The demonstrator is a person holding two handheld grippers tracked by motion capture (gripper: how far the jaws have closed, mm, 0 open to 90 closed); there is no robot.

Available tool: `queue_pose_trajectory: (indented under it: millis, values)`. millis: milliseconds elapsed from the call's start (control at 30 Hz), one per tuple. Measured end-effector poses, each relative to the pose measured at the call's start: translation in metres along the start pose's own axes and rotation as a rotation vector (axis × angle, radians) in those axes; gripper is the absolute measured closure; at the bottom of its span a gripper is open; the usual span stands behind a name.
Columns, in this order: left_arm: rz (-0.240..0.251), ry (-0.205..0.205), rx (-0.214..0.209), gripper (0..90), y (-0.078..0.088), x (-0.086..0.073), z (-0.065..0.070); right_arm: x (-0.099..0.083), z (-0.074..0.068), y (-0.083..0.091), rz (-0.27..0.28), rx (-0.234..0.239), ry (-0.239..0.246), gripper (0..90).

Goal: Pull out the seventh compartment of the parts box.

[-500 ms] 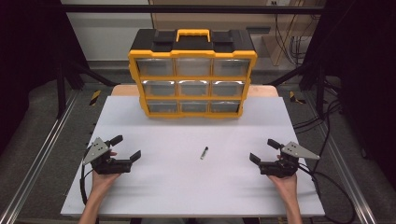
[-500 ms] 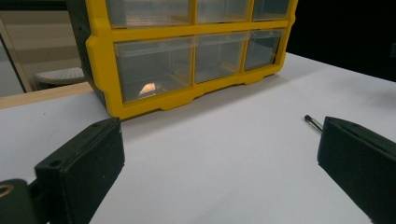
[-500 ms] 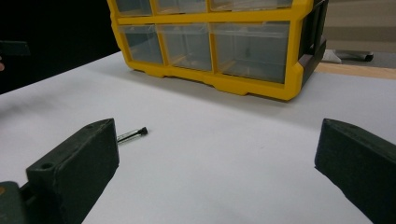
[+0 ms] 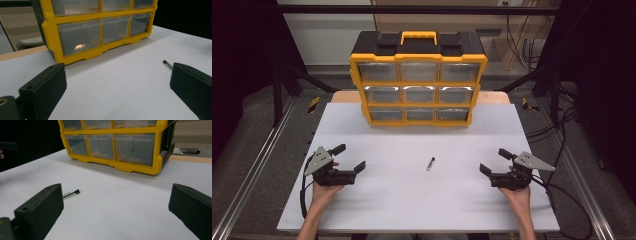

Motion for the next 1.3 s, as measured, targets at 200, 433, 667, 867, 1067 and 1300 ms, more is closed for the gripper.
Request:
queue_pose_trajectory:
  millis: [200,433,667,867,1067,1300]
  values:
    - [-0.005,-0.009,-0.001,0.8,-0.003,0.006,0.002,0.0,0.0,0.0,-0.002,0.001,0.006,0.5]
    - [-0.015,-0.019,-0.002,0.9,-0.007,0.011,0.003,0.0,0.001,0.0,-0.004,0.001,0.009,0.5]
    - [-0.026,-0.033,0.002,1.3,-0.011,0.018,0.002,0.0,0.0,-0.001,-0.008,0.002,0.016,0.5]
    - [-0.031,-0.043,-0.001,1.4,-0.013,0.022,0.0,0.0,0.0,-0.001,-0.014,0.001,0.017,0.4]
    - [-0.03,-0.058,-0.008,1.6,-0.016,0.027,0.0,0.0,0.001,-0.003,-0.016,-0.003,0.027,0.4]
    - [-0.027,-0.073,-0.007,1.7,-0.018,0.032,-0.002,0.0,0.001,-0.003,-0.018,-0.002,0.03,0.5]
Point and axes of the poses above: each handheld gripper's, and its own axes: y roughly backward along the jaws, x roughly out of its top, z roughly to its right, the point moved 6 cm from there along -y, roughly forward along the jaws, and after that the axes turned 11 degrees about x, right-handed, at the moved point
